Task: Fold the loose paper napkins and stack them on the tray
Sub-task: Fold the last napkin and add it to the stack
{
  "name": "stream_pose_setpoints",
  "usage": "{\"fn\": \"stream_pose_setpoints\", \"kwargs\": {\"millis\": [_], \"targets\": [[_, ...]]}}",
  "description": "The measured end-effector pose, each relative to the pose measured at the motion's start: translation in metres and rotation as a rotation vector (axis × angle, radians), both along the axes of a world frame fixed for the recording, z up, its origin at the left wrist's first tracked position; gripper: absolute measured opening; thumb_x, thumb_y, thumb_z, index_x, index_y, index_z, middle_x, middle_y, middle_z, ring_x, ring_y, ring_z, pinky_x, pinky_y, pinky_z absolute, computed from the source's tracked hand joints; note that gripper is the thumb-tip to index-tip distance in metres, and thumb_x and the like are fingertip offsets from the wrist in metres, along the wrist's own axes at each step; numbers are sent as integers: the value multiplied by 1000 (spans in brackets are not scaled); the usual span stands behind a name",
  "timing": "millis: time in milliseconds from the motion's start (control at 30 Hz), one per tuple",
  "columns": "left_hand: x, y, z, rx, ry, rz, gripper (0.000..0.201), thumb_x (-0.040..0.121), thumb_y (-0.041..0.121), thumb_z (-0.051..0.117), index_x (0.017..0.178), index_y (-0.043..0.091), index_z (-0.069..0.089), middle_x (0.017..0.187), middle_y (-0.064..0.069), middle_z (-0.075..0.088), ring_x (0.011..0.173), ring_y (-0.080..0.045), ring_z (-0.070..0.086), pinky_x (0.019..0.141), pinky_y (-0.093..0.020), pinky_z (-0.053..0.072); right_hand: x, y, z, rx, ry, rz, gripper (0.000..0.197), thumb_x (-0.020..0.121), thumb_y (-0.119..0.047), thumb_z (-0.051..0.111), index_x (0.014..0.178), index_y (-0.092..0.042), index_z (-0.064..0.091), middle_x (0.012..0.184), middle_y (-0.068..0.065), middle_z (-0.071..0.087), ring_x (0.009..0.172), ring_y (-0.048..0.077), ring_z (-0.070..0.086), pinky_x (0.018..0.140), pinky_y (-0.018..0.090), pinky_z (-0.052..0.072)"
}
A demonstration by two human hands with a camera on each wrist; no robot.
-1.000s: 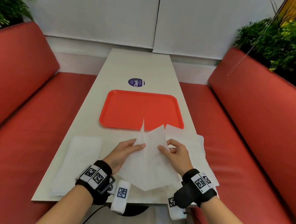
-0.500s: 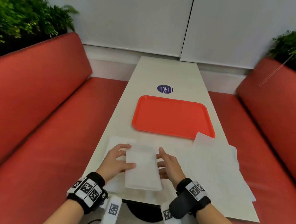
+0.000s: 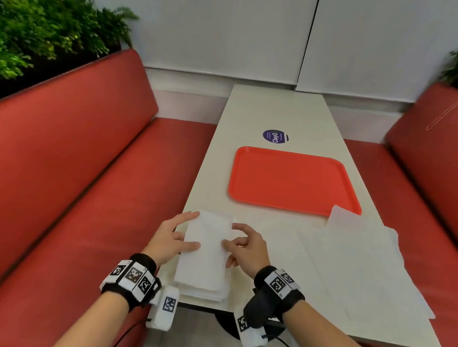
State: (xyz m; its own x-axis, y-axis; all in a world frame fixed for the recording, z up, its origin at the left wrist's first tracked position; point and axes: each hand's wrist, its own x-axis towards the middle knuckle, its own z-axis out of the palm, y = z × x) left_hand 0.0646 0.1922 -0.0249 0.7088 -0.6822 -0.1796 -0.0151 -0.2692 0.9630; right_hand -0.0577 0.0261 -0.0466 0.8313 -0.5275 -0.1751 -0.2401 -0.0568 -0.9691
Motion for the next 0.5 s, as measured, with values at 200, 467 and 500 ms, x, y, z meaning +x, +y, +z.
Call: {"fn": "stream_pose_setpoints", "kwargs": {"millis": [200, 467, 500], "targets": [[6, -3, -24, 156, -53, -35, 71, 77, -2, 75, 136, 27, 49, 133, -4, 54, 61, -12, 58, 65, -23, 55, 1, 1, -24, 19, 134, -33, 50, 85, -8, 66, 131, -17, 47, 67, 5, 66, 40, 13, 61, 43, 22, 46], [11, -9, -33, 350, -252, 47, 60, 65, 16, 86, 116, 34, 59, 115, 4, 54, 93, -28, 57, 87, -41, 52, 5, -4, -30, -38, 150, -70, 54, 81, -8, 70, 130, -15, 48, 66, 6, 64, 37, 6, 55, 44, 22, 47], [9, -11, -30, 397, -289, 36, 60, 65, 20, 86, 116, 33, 59, 115, 4, 52, 96, -25, 55, 91, -39, 49, 5, -6, -31, -47, 148, -72, 53, 81, -10, 71, 128, -16, 48, 66, 6, 64, 38, 7, 55, 44, 23, 49]]}}
